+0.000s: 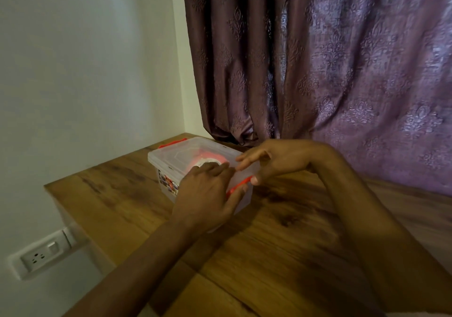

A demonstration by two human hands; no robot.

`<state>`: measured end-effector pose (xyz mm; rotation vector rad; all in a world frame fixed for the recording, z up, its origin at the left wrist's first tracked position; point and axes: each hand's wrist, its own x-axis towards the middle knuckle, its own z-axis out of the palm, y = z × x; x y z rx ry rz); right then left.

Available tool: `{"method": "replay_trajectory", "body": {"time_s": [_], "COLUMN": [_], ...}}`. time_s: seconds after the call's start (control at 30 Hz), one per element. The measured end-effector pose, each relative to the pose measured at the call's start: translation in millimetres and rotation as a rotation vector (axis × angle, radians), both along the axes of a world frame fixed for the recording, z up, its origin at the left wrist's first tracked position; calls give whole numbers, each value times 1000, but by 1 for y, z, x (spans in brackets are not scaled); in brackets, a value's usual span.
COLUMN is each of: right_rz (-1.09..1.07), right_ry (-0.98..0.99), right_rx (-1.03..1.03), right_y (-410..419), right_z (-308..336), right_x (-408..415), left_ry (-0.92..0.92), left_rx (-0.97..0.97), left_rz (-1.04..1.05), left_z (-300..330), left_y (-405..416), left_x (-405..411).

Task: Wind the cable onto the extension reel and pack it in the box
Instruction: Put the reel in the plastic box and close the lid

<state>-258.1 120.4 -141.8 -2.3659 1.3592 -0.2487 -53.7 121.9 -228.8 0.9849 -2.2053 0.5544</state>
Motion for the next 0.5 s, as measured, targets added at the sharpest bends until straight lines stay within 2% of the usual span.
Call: {"method": "replay_trajectory", "body": {"time_s": [0.1,0.5], "right_rz": [-15,-17], "right_ry": [-20,-93], "right_rx": [-33,-150], "right_y": [-5,-12], "right_z": [-6,-16], "right_x": [4,2], "left_ry": [-26,-31], "left_rx": [59,-31], "left_rz": [-46,-17], "left_z": [0,-2], "left_y": [-7,-6], "left_x": [7,7]}}
